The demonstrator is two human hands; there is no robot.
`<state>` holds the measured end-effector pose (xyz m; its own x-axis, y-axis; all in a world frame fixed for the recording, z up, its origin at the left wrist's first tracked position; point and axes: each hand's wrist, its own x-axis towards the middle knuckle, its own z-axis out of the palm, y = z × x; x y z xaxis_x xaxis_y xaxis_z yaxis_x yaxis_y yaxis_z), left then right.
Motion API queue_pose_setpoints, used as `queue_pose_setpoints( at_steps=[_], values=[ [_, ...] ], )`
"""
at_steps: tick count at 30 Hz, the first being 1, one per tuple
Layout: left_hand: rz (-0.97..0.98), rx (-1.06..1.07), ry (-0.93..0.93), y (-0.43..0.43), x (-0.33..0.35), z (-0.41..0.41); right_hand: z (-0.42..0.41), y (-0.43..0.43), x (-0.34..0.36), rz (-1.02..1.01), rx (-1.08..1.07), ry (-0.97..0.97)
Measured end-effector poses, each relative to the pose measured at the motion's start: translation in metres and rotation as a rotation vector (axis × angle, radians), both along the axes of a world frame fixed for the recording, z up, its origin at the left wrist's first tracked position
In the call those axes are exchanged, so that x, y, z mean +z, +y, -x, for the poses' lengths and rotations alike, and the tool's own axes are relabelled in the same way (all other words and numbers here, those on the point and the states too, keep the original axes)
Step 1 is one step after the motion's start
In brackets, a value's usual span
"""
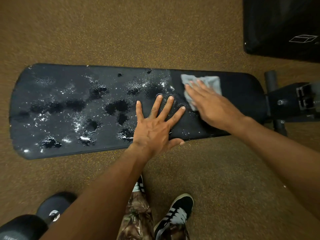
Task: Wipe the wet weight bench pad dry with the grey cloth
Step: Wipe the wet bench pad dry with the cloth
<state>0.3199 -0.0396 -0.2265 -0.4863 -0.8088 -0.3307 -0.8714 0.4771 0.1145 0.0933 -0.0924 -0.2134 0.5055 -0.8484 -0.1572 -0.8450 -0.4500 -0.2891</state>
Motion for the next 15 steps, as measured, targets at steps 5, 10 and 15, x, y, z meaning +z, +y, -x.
queue_pose_setpoints(
  at_steps=[5,10,15],
  values=[
    [-0.003,0.001,0.009,0.000,-0.001,-0.001,0.025,-0.016,0.005,-0.047,-0.229,0.052],
    [-0.015,0.003,0.005,0.000,-0.001,0.001,-0.059,-0.052,-0.007,0.019,-0.140,-0.099],
    [-0.025,0.001,0.008,-0.001,0.001,0.001,-0.043,-0.003,0.002,-0.045,0.017,-0.079]
  ],
)
